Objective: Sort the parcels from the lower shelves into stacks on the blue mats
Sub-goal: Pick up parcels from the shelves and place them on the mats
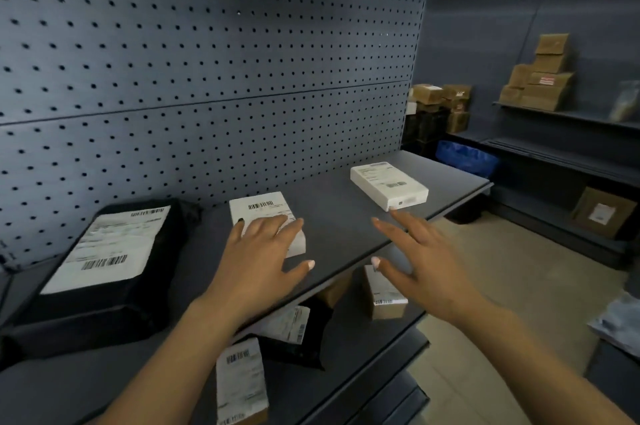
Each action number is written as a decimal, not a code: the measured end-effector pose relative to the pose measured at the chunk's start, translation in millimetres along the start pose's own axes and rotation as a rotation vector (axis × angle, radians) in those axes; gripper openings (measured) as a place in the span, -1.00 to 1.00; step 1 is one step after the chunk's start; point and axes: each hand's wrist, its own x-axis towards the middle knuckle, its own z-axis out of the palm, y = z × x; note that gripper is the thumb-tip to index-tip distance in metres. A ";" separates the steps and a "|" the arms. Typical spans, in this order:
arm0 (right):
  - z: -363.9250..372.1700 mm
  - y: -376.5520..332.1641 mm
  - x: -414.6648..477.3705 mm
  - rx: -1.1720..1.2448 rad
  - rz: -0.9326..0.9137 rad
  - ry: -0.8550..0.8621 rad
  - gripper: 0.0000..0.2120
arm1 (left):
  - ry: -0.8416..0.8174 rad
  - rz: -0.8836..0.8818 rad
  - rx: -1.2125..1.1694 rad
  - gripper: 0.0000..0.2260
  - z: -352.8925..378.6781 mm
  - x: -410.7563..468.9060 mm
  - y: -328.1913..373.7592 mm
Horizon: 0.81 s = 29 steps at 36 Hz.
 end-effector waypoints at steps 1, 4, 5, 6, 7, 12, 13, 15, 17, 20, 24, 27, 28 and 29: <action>2.5 9.1 7.0 0.007 -0.012 -0.013 -0.41 | -0.009 -0.031 0.013 -0.29 3.1 6.4 1.4; 7.4 36.2 28.4 0.023 -0.069 -0.040 -0.40 | -0.027 -0.121 0.029 -0.33 11.1 24.6 7.6; 8.5 44.7 35.8 0.023 -0.092 -0.042 -0.40 | -0.039 -0.150 0.035 -0.33 14.3 30.5 9.5; 9.6 53.0 42.8 0.029 -0.109 -0.044 -0.40 | -0.051 -0.177 0.043 -0.34 17.4 36.5 11.5; 10.4 60.5 49.3 0.041 -0.119 -0.043 -0.40 | -0.065 -0.210 0.053 -0.33 21.1 41.9 12.9; 18.5 93.5 76.5 0.077 -0.168 -0.090 -0.36 | -0.158 -0.406 0.123 -0.26 38.7 61.0 16.9; 21.0 99.4 81.4 0.082 -0.185 -0.093 -0.36 | -0.157 -0.432 0.130 -0.27 41.5 64.1 17.1; 25.6 110.3 91.6 0.091 -0.210 -0.110 -0.36 | -0.147 -0.468 0.141 -0.28 44.6 69.3 18.0; 29.5 120.7 101.6 0.094 -0.230 -0.132 -0.35 | -0.142 -0.490 0.148 -0.30 46.4 73.3 20.3; 36.7 135.6 115.8 0.096 -0.251 -0.131 -0.35 | -0.152 -0.507 0.149 -0.32 48.5 78.7 25.0; 42.1 153.0 134.7 0.012 -0.275 -0.162 -0.26 | -0.173 -0.504 0.196 -0.21 53.5 87.5 33.4; 44.4 164.9 148.7 -0.025 -0.284 -0.181 -0.03 | -0.158 -0.533 0.246 -0.12 60.9 94.8 36.9; 46.6 168.4 152.9 -0.026 -0.272 -0.179 0.03 | -0.151 -0.552 0.243 -0.12 62.9 96.9 37.1; 49.1 170.7 156.8 -0.027 -0.255 -0.186 0.06 | -0.148 -0.571 0.234 -0.12 63.7 98.7 37.6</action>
